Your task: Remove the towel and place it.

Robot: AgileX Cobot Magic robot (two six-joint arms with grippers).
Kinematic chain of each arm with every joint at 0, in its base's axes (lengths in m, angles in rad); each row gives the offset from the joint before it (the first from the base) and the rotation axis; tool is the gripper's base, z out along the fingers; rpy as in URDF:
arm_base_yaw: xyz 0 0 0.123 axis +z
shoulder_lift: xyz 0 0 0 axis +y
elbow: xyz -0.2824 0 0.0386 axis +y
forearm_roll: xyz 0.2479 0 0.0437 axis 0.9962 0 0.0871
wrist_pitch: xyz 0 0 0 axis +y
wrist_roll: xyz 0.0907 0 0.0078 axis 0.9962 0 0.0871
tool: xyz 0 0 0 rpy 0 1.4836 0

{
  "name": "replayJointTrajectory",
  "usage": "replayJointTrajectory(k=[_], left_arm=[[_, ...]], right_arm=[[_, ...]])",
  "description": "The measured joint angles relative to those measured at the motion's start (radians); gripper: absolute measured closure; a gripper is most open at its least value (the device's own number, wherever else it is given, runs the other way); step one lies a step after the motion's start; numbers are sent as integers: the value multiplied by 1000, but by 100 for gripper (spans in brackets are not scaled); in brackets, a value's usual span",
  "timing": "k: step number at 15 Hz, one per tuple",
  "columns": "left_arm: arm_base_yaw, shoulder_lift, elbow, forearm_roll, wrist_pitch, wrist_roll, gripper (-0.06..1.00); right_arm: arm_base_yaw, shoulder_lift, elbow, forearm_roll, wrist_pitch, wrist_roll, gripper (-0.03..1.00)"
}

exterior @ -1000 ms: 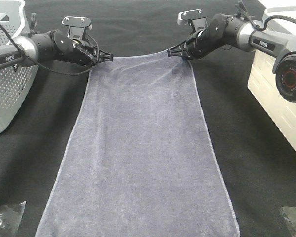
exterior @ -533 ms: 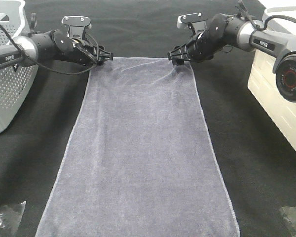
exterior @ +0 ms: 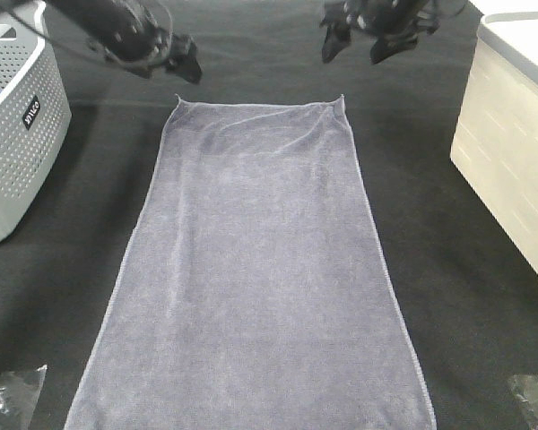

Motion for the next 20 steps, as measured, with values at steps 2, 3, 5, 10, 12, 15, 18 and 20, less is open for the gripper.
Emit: replayJointTrajectory(k=[2,3,5,10,12,15,18,20], left_arm=[[0,-90,0,94,120,-88,15],[1,-135,0,161,165,-150,15],[26,-201,-1,273,255,-231,15],[168,-289,12,314,346,-257,13],[212,-365,94,312,348,-262,12],[288,-601,414,310,345,-263,12],[366,-899,800,310,216,-278,12],[407,-1118,1002,312,169,-290,12]], right_arm=[[0,-93,0,-1,121,15,21],[0,-141,0,-7,156,26,21],[-7,-213,0,-33,187,56,21],[-27,-319,3,-53,199,122,16],[-27,-378,28,-56,201,141,15],[-26,-576,247,-69,201,155,15],[-25,-815,547,-73,201,155,15],[-24,-993,770,-76,201,160,15]])
